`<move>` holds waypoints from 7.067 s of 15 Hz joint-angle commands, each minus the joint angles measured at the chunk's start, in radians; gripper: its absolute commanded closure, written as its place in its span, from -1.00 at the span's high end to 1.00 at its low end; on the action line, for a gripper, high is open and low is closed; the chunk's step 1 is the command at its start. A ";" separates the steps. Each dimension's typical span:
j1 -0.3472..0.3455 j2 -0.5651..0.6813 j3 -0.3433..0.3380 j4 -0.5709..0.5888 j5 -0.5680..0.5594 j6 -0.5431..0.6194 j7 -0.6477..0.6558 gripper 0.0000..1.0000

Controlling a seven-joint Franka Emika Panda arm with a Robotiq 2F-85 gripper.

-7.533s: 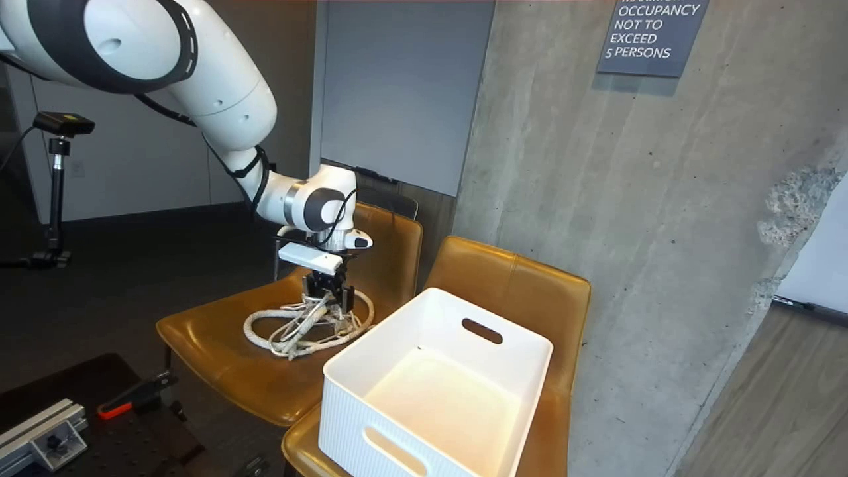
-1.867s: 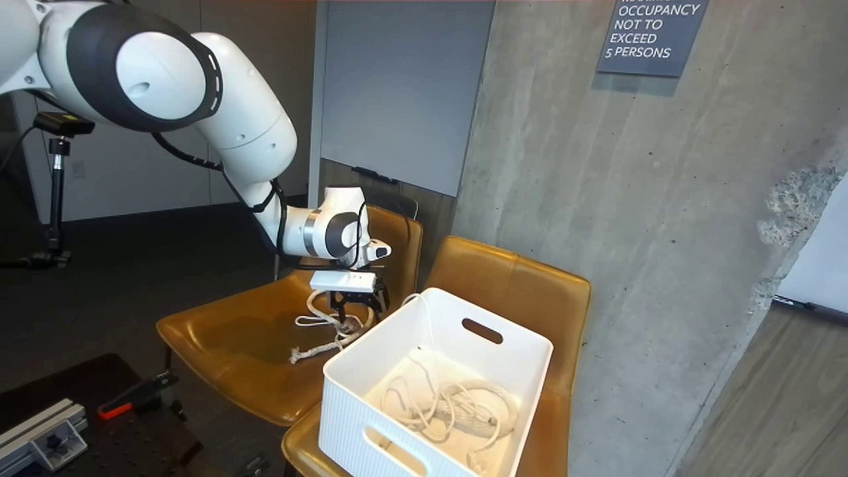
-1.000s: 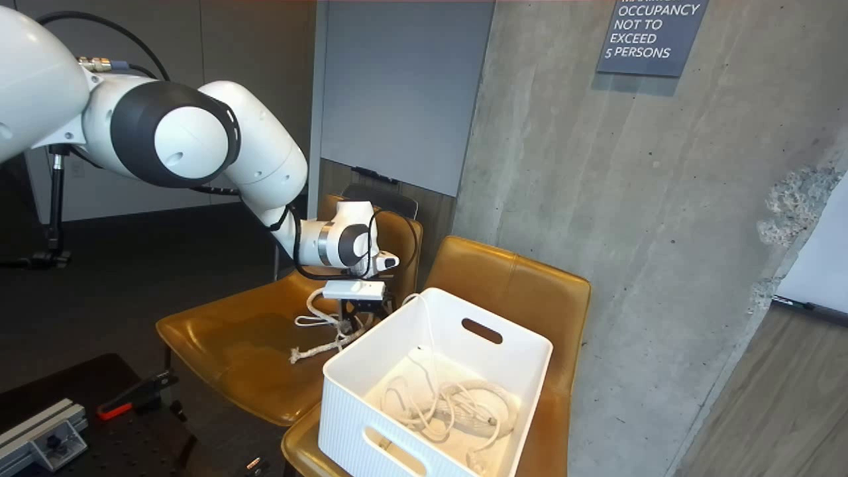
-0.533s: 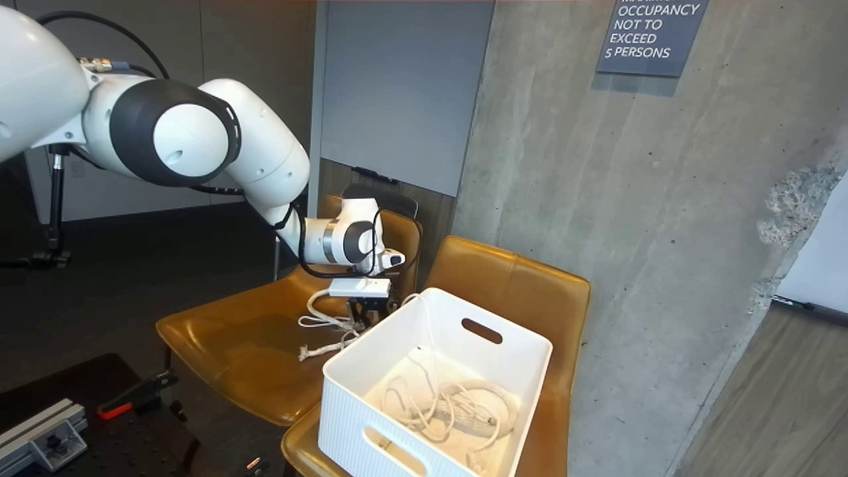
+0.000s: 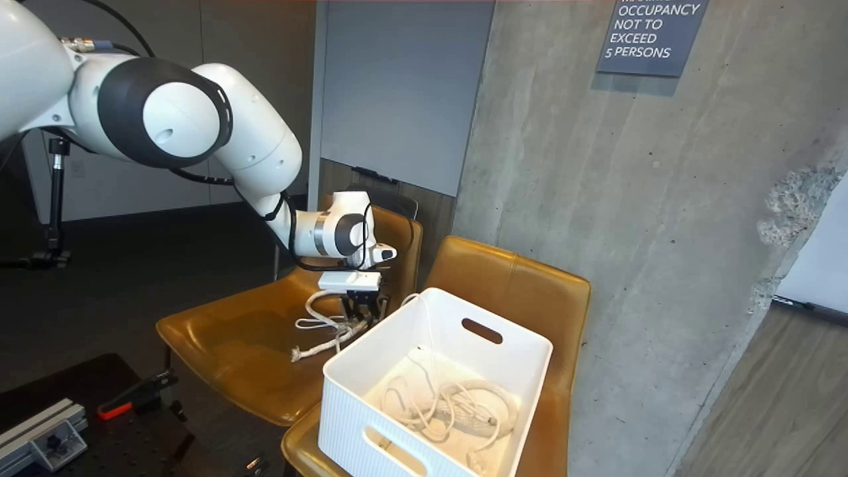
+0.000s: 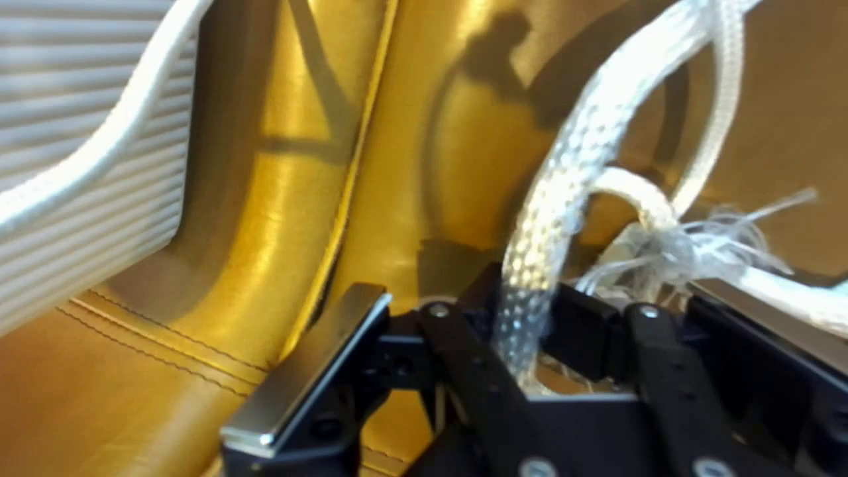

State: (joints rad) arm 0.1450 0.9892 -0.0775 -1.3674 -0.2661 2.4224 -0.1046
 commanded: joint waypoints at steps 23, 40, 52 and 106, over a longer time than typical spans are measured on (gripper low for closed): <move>-0.186 -0.658 -0.042 0.264 -0.138 -0.632 -0.108 -0.96; -0.331 -0.628 -0.065 -0.139 -0.094 -0.416 -0.098 -0.96; -0.346 -0.627 -0.066 -0.359 -0.024 -0.301 -0.091 -0.34; -0.011 -0.209 0.082 -0.178 -0.847 -0.344 -0.317 -0.05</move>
State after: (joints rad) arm 0.1463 0.7838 -0.0154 -1.5501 -1.1088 2.1051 -0.4091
